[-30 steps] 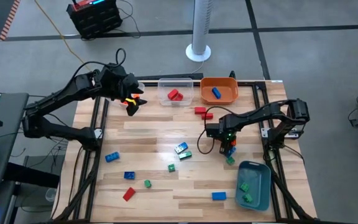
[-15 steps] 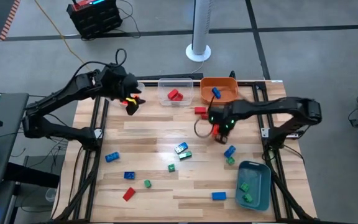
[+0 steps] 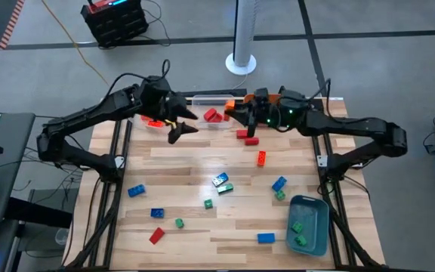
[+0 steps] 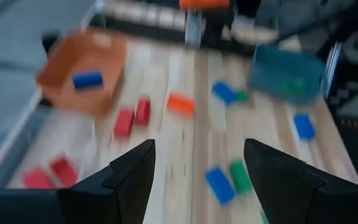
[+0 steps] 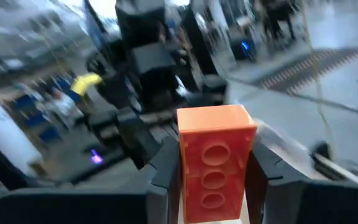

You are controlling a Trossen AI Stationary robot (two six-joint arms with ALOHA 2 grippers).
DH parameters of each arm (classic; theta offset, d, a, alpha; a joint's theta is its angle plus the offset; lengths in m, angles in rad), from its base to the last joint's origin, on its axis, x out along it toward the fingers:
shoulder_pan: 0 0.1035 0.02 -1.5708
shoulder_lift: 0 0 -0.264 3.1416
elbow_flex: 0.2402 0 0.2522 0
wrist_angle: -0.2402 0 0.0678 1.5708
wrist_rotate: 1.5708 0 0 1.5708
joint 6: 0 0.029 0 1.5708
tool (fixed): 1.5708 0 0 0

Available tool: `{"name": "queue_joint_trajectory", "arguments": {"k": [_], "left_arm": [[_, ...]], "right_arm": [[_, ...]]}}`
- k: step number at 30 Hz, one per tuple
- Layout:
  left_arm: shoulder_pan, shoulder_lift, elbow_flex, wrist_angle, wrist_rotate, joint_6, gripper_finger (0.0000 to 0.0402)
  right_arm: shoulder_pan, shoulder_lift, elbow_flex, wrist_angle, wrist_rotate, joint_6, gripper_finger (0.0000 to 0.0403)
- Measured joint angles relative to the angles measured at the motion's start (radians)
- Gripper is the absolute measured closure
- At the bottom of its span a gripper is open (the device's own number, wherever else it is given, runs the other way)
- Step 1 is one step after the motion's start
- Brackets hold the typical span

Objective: Sort blocks
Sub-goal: Put the orange game piece into the left transparent bin

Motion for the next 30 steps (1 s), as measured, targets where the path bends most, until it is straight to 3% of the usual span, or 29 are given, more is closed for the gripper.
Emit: {"name": "queue_joint_trajectory", "arguments": {"k": [3, 9, 17, 24, 27, 30], "left_arm": [[-0.016, -0.001, 0.0, 0.138, 0.003, -0.046, 0.0162], [-0.029, -0.001, 0.0, 0.28, 0.026, -0.08, 0.0162], [-0.036, 0.015, -0.001, 0.316, 0.048, -0.139, 0.0162], [-0.045, 0.015, 0.0, 0.352, 0.044, -0.151, 0.0164], [-0.045, 0.015, 0.0, 0.354, 0.011, -0.167, 0.0188], [-0.039, 0.015, 0.0, 0.353, -0.01, -0.172, 0.0243]], "right_arm": [[0.014, 0.022, 0.005, 0.124, 0.013, 0.0, 0.0287], [0.042, 0.11, 0.128, 0.131, 0.019, -0.069, 0.0287], [0.06, 0.232, 0.339, -0.055, 0.009, -0.179, 0.0286], [0.06, 0.3, 0.425, -0.107, 0.003, -0.198, 0.0286], [0.064, 0.311, 0.436, -0.125, -0.006, -0.198, 0.0286], [0.067, 0.311, 0.44, -0.143, -0.009, -0.198, 0.0286]]}}
